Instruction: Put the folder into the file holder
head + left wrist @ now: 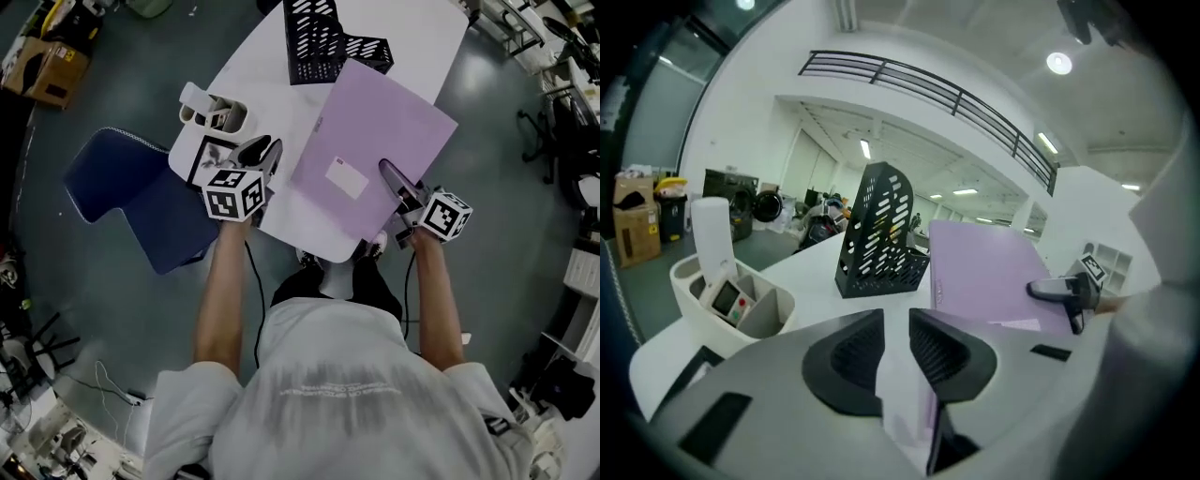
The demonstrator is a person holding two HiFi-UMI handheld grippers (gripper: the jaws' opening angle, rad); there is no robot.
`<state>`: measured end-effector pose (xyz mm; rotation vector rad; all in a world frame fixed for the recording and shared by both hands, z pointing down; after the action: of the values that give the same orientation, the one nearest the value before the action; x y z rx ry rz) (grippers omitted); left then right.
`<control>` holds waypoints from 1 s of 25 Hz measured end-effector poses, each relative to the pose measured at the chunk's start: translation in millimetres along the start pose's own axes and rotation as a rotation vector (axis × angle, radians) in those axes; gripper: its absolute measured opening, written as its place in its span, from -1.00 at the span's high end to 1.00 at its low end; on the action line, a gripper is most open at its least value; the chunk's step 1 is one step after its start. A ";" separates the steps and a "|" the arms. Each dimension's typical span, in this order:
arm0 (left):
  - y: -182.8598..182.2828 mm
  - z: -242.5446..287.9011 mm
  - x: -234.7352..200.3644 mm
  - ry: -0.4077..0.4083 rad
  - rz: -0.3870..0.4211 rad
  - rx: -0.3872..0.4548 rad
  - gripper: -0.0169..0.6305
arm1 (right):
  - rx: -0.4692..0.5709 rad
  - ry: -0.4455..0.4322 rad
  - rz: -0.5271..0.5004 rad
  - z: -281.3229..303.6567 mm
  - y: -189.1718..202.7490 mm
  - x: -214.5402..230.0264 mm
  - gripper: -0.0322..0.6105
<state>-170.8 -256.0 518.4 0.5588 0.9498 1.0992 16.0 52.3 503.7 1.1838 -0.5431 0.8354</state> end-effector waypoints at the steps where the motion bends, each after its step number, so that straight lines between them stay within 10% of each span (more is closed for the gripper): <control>1: -6.5 -3.4 3.9 -0.016 0.022 0.010 0.72 | 0.020 0.004 -0.022 -7.0 -5.3 -2.7 0.34; 16: -94.1 -24.3 135.6 -0.092 0.191 0.174 0.87 | 0.259 0.152 -0.436 -155.7 -119.0 -30.3 0.34; 25: -130.9 -2.3 238.3 -0.121 0.279 0.294 0.87 | 0.334 0.076 -0.421 -236.3 -181.3 -0.2 0.34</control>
<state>-74.9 -86.3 328.9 1.0116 0.9519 1.1641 148.9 250.6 325.6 1.4990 -0.0806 0.6153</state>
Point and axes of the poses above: the fingertips, and each gripper's own axes: z forward along the fingers, x to its right, y out of its underside, the point moved 10 cm from there along -z, backward along the fingers, and after that the axes turned 4 degrees about -x, right-handed, at the moved point
